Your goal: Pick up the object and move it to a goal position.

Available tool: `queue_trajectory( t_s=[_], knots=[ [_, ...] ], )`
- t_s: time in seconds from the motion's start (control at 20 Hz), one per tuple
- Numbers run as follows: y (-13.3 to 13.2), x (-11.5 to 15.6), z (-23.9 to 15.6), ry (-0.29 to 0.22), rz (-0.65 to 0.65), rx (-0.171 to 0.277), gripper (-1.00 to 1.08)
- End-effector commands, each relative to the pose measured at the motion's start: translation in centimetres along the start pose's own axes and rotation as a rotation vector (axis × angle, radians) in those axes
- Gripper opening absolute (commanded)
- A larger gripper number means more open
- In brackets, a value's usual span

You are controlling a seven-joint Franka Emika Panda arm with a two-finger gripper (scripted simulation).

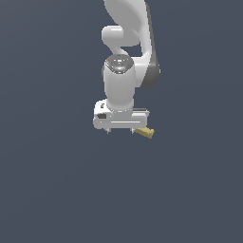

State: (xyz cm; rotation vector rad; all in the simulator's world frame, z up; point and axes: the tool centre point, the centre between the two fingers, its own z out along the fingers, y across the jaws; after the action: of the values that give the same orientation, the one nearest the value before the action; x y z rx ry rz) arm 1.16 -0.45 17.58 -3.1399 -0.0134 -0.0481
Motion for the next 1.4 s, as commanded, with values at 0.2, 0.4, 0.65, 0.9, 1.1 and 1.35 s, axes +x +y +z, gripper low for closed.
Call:
queue_trajectory(
  t_s=[0.2,0.4,0.65,0.9,1.1,1.35],
  knots=[
    [-0.3,0.2,0.0,0.004,-0.019,-0.001,1.0],
    [-0.8,0.7,-0.2,0.013,-0.047,-0.002,1.0],
    [-0.8,0.8,-0.3,0.014,-0.046,-0.001,1.0],
    [-1.3,0.5,0.2,0.012,-0.081,-0.003,1.0],
    [-2.0,0.0,0.9,0.008,-0.144,-0.005,1.0],
    [-3.5,-1.2,2.4,0.002,-0.264,-0.008,1.0]
  ],
)
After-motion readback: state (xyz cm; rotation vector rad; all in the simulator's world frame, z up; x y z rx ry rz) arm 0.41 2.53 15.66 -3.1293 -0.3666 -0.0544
